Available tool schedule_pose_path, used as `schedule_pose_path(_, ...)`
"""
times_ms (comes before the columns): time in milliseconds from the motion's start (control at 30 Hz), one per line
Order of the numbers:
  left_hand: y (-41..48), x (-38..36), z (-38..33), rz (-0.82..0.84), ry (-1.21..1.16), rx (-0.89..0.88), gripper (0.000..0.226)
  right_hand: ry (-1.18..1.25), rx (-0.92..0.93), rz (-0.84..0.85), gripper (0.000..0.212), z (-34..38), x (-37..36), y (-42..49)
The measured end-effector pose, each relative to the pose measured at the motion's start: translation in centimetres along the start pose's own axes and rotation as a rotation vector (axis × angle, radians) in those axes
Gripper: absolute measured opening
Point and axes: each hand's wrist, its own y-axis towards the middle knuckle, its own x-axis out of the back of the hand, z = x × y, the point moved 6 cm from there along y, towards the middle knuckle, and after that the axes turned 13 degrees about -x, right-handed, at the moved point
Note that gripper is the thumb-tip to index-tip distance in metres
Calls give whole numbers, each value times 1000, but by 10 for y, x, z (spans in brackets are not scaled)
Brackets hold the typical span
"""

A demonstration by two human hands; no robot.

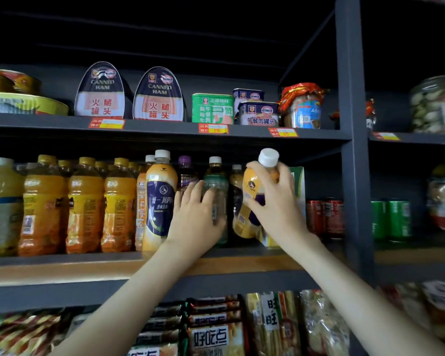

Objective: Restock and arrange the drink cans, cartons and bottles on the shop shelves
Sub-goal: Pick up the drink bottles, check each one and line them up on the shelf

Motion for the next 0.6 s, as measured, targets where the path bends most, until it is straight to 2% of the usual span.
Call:
schedule_pose_path(67, -15, 11, -13, -171, -204, 11, 58, 77, 1, -89, 57, 3, 28, -15)
schedule_pose_path(133, -40, 18, -31, -273, -383, 12, 57, 167, -26, -164, 60, 3, 56, -34)
schedule_pose_path(233, -87, 19, -61, -339, -304, -48, 57, 291, -83, -212, 60, -2, 89, -69)
schedule_pose_path(367, -127, 14, -94, -333, -174, -152, 59, 393, -100, -300, 59, -4, 125, -105)
schedule_pose_path(467, -132, 30, -113, -356, -120, -132, 64, 509, -118, -236, 62, -4, 144, -116)
schedule_pose_path(600, -154, 43, -154, -252, -114, -137, 69, 568, -210, 79, 64, -16, 150, -153)
